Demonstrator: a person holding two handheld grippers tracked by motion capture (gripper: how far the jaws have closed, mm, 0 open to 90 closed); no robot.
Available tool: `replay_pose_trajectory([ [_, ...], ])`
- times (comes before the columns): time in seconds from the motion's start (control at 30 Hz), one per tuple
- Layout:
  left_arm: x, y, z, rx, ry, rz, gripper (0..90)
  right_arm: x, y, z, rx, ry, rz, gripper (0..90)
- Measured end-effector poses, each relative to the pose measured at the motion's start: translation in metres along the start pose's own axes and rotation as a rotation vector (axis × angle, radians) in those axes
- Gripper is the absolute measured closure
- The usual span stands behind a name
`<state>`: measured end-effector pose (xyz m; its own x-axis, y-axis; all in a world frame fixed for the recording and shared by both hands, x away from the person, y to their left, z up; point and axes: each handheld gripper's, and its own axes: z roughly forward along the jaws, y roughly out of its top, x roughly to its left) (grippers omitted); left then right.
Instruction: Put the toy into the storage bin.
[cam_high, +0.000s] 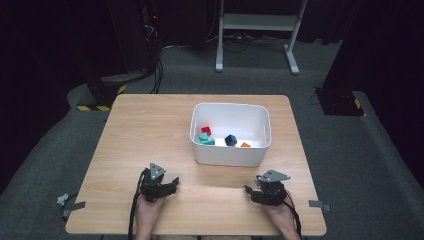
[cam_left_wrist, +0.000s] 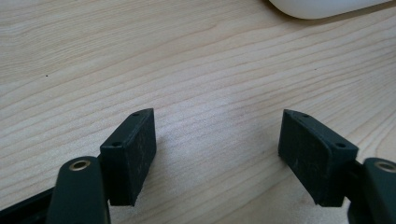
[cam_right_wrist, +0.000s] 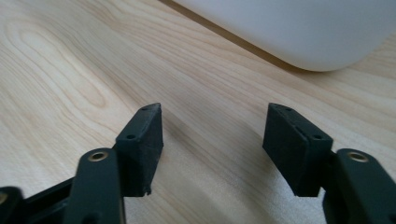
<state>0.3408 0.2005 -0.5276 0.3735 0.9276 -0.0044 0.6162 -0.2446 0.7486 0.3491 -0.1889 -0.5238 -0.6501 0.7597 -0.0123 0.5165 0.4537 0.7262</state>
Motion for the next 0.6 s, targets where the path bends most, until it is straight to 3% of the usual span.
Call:
replay_pose_trajectory([
  [0.17, -0.0001, 0.0, 0.0, 0.0, 0.001, 0.0, 27.6, -0.0015, 0.0018, 0.0022, 0.006, -0.002, 0.004, 30.9],
  [0.6, -0.0001, 0.0, 0.0001, 0.001, 0.001, 0.0, 27.3, -0.0012, 0.002, 0.0025, 0.008, -0.002, 0.003, 29.6],
])
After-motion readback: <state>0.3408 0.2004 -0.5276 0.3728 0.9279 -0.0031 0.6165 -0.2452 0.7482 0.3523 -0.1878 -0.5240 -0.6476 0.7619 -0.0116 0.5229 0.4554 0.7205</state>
